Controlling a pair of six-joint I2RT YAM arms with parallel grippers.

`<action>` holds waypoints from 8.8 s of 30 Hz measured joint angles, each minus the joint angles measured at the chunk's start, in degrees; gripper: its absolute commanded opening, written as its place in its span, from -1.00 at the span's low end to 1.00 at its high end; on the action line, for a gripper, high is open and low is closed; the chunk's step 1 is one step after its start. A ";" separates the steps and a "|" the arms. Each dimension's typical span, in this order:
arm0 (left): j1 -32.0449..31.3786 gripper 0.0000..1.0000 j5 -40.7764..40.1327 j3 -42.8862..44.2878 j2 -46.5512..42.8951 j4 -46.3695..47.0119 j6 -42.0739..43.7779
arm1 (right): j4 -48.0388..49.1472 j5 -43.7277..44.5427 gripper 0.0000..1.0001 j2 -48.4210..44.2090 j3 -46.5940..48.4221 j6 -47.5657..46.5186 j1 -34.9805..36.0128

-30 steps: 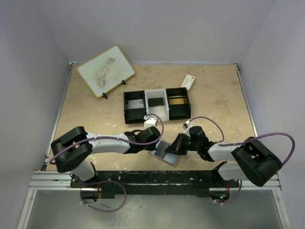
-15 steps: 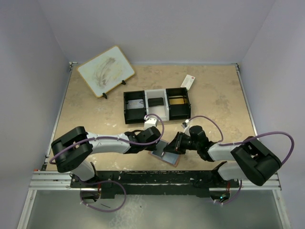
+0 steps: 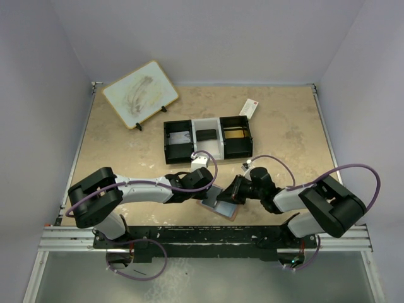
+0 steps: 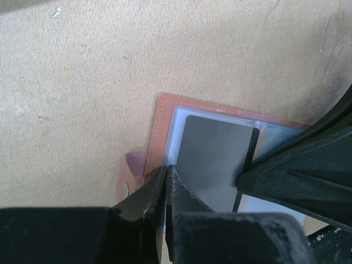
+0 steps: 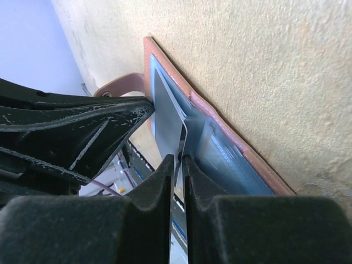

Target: Take the credit cards out of the card holder

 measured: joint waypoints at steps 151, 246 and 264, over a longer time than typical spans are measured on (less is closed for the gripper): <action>-2.67 -1.00 2.82 5.68 4.63 -2.27 0.02 | -16.26 1.25 -0.49 -17.00 -3.04 -4.81 -2.62; 43.58 0.46 -18.71 3.19 -36.50 -24.85 21.73 | -38.01 30.12 -0.97 31.98 66.58 -108.37 1.27; 43.58 0.47 -19.17 3.19 -36.28 -24.87 22.14 | -36.74 34.25 -0.65 33.79 67.34 -112.04 2.19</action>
